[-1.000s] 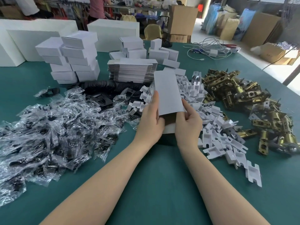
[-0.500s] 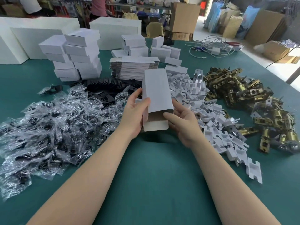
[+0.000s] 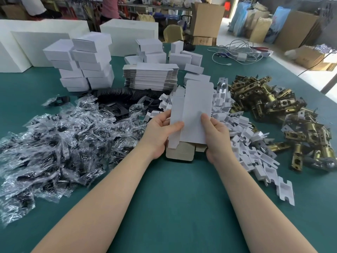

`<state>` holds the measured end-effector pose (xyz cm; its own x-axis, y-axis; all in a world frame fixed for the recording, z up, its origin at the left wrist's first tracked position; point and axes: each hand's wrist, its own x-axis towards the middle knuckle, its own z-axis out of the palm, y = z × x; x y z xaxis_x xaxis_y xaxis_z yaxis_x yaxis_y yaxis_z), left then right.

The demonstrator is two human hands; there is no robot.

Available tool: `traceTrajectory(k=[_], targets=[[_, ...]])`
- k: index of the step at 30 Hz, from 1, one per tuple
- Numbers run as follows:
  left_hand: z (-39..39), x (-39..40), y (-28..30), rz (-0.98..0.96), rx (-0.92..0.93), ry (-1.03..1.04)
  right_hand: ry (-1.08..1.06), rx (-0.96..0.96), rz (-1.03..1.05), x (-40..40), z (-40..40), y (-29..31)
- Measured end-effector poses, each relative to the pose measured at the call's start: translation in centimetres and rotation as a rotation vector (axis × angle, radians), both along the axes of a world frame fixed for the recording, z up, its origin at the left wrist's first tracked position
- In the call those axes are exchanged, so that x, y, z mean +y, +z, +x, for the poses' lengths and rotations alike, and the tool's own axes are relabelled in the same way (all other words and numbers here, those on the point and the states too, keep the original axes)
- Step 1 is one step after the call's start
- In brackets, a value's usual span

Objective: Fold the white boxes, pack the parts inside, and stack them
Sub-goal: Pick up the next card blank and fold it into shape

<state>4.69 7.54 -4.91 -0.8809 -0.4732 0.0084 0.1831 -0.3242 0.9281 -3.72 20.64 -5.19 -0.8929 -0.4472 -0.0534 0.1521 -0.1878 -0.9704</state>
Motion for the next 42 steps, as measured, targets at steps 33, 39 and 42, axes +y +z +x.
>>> traceTrajectory(k=[33, 39, 42], targets=[[0.1, 0.8, -0.9, -0.604, 0.02, 0.355, -0.23, 0.524, 0.301, 0.3, 0.7, 0.6], [0.3, 0.7, -0.8, -0.478, 0.006, 0.452, -0.099, 0.417, 0.196, 0.0, 1.3, 0.5], [0.3, 0.2, -0.9, -0.404, -0.028, 0.468, 0.025, 0.288, 0.056, 0.0, 1.8, 0.5]])
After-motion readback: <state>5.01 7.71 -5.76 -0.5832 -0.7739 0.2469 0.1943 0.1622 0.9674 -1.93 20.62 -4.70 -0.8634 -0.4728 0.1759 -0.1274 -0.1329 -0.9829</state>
